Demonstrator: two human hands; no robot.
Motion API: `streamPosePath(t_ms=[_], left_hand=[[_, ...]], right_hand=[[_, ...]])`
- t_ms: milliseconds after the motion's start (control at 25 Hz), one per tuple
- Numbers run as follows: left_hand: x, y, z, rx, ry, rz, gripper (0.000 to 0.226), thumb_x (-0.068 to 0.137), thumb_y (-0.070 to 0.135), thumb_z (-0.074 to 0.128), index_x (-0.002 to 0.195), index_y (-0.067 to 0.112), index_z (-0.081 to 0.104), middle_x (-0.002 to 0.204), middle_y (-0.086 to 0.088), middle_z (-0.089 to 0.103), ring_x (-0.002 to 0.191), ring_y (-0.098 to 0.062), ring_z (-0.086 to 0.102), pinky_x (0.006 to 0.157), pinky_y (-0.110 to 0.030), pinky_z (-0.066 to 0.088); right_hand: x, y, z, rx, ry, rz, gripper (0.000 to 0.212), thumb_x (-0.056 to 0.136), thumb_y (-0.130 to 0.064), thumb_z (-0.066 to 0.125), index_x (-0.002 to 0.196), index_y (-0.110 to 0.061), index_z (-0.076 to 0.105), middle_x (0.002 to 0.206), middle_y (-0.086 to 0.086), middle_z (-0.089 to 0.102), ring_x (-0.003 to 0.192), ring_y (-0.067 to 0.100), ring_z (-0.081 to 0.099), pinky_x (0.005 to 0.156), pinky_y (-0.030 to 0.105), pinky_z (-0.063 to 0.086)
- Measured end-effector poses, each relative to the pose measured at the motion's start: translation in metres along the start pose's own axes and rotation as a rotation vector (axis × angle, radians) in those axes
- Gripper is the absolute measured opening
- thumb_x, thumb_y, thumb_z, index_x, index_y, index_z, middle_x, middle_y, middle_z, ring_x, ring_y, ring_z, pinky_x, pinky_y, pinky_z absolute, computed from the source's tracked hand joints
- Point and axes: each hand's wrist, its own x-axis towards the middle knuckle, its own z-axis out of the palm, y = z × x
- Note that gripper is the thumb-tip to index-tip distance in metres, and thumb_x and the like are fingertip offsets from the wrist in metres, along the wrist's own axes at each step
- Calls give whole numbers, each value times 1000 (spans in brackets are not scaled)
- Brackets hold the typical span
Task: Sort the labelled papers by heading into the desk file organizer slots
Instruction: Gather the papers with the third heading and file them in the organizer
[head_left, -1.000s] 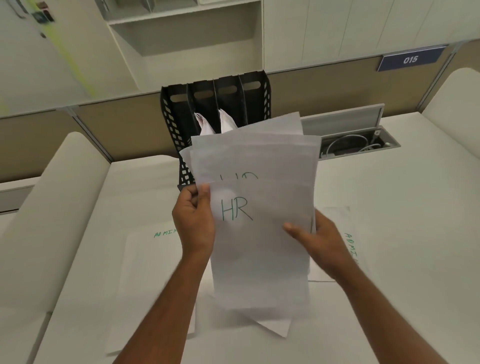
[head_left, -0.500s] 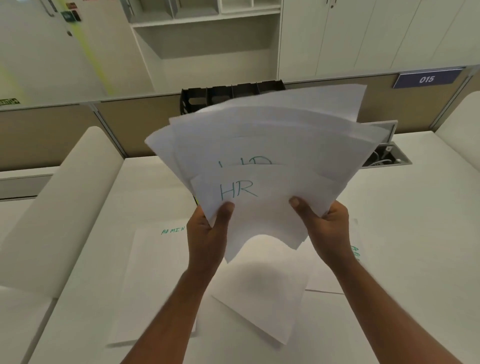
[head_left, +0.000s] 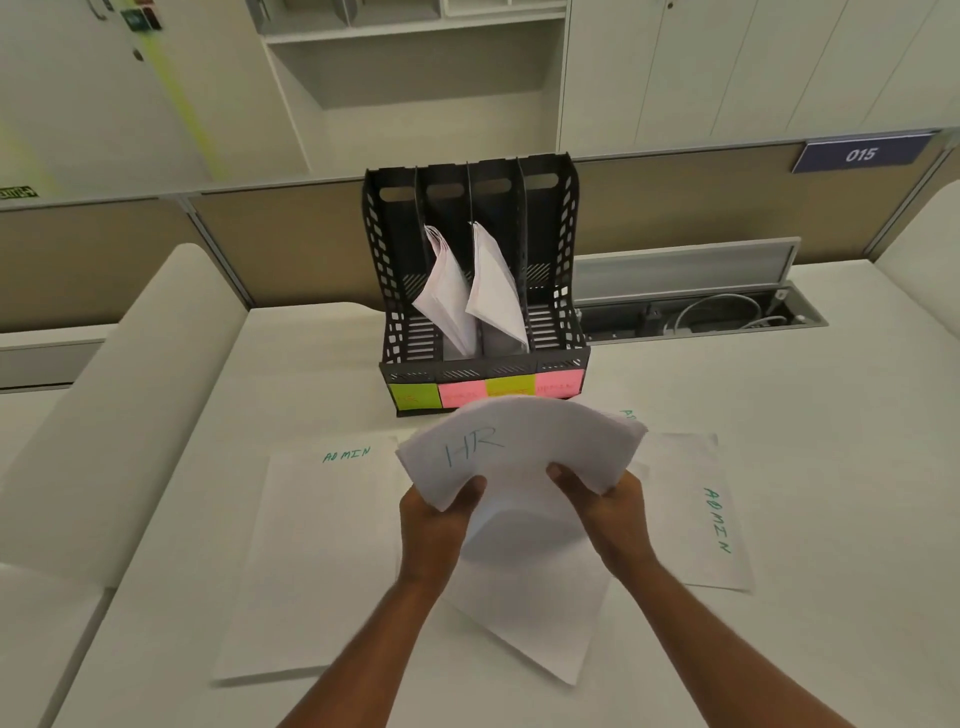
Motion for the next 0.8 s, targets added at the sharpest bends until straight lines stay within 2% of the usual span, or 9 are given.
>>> streamPosePath(t_ms=[120, 280, 360, 440, 560, 640, 680, 760, 800], left_hand=[[-5, 2, -4, -86, 39, 117, 54, 68, 27, 84, 119, 30, 65, 104, 8, 73, 104, -18, 69, 77, -26, 61], [-15, -13, -9, -107, 57, 15, 50, 71, 7, 81, 111, 33, 65, 97, 6, 72, 102, -18, 68, 75, -26, 61], [-20, -16, -13, -99, 42, -2, 47, 74, 11, 80, 107, 43, 69, 95, 12, 73, 99, -10, 68, 74, -25, 61], [-24, -17, -17, -104, 21, 9, 43, 80, 20, 78, 108, 50, 68, 101, 13, 73, 101, -9, 68, 76, -22, 59], [-24, -15, -17, -124, 12, -31, 28, 86, 31, 71, 109, 47, 69, 102, 11, 74, 102, -12, 68, 73, -22, 59], [-20, -16, -16, -98, -2, -66, 23, 86, 32, 67, 108, 40, 70, 100, 10, 75, 100, -14, 70, 70, -23, 59], [-17, -16, -17, -89, -8, -71, 23, 86, 31, 67, 108, 37, 70, 100, 9, 76, 99, -15, 70, 69, -23, 59], [-4, -12, -24, -64, 2, -73, 20, 87, 28, 68, 103, 37, 74, 98, 8, 77, 94, -16, 72, 71, -26, 60], [6, -8, -30, -40, 15, -74, 19, 88, 24, 70, 99, 39, 76, 96, 9, 77, 90, -15, 72, 73, -29, 60]], right_hand=[[-10, -6, 7, 14, -29, -110, 33, 69, -43, 84, 101, -45, 74, 94, -17, 77, 84, 4, 74, 64, 14, 56], [-25, 6, 8, -37, -83, -129, 47, 77, -28, 86, 107, -58, 67, 104, -23, 74, 97, 6, 71, 72, 16, 57], [-31, 10, 7, -89, -95, -163, 49, 80, -25, 83, 111, -59, 65, 109, -25, 72, 101, 3, 69, 78, 17, 56], [-35, 9, 6, -119, -93, -189, 42, 81, -34, 80, 113, -56, 66, 108, -23, 73, 98, 2, 70, 77, 20, 56], [-35, 7, 9, -242, -103, -329, 42, 88, -28, 74, 117, -56, 63, 107, -26, 71, 97, 0, 69, 78, 24, 59], [-34, 6, 12, -261, -101, -277, 55, 89, -18, 75, 116, -63, 60, 109, -32, 68, 101, -2, 67, 83, 23, 59], [-34, 6, 11, -281, -106, -254, 54, 89, -15, 74, 114, -61, 61, 107, -30, 70, 100, -1, 67, 83, 25, 60], [-29, 7, 7, -362, -126, -352, 28, 91, -19, 71, 110, -40, 69, 97, -16, 75, 91, 5, 69, 74, 33, 61], [-27, 0, 8, -409, -147, -410, 17, 92, -26, 69, 107, -32, 70, 94, -15, 74, 85, 5, 68, 68, 30, 58]])
